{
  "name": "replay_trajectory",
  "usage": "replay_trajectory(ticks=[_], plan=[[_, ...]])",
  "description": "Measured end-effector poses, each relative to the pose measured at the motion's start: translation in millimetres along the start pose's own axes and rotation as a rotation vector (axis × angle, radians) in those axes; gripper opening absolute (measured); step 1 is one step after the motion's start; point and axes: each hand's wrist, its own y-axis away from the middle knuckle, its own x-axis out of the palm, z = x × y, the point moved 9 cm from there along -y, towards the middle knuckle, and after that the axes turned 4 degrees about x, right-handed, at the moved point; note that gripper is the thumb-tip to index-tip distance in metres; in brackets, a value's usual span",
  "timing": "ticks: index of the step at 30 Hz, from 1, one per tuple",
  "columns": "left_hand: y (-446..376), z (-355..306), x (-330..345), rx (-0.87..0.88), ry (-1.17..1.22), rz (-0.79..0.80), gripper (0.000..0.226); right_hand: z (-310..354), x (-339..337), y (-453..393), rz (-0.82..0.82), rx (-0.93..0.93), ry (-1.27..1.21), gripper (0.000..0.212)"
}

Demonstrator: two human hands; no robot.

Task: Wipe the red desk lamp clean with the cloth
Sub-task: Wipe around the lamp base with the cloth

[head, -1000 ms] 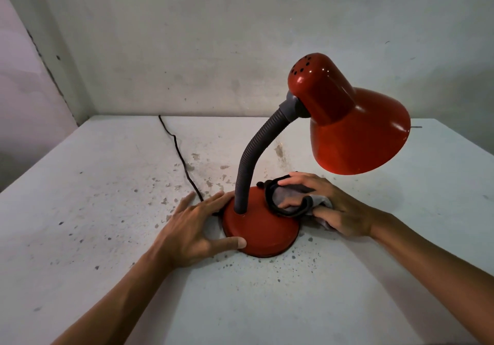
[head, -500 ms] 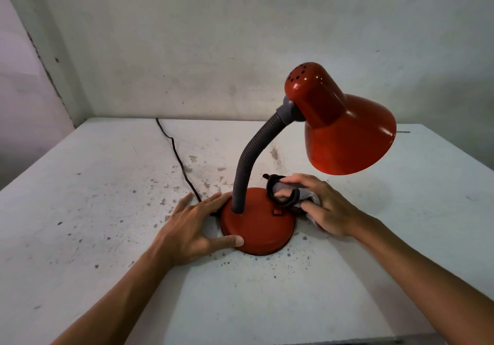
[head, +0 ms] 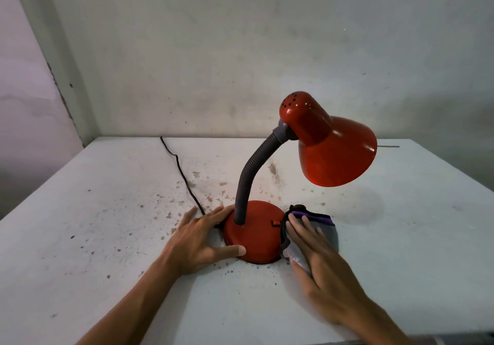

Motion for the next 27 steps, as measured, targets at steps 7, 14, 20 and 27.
replay_trajectory(ticks=[7,14,20,27], plan=[[-0.7,1.0,1.2,-0.013,0.004,0.015,0.092,32.3,15.1,10.8,-0.051,0.160,0.137,0.072],[1.8,-2.8,-2.0,-0.051,0.019,0.074,0.093,69.4,12.0,2.9,-0.122,0.217,0.032,0.069],[21.8,-18.9,-21.0,-0.112,0.296,-0.008,0.075,106.5,20.2,-5.5,-0.079,0.227,0.154,0.068],[79.7,-21.0,-58.1,-0.490,0.438,-0.362,0.077,118.7,29.1,-13.8,0.155,0.172,0.047,0.103]])
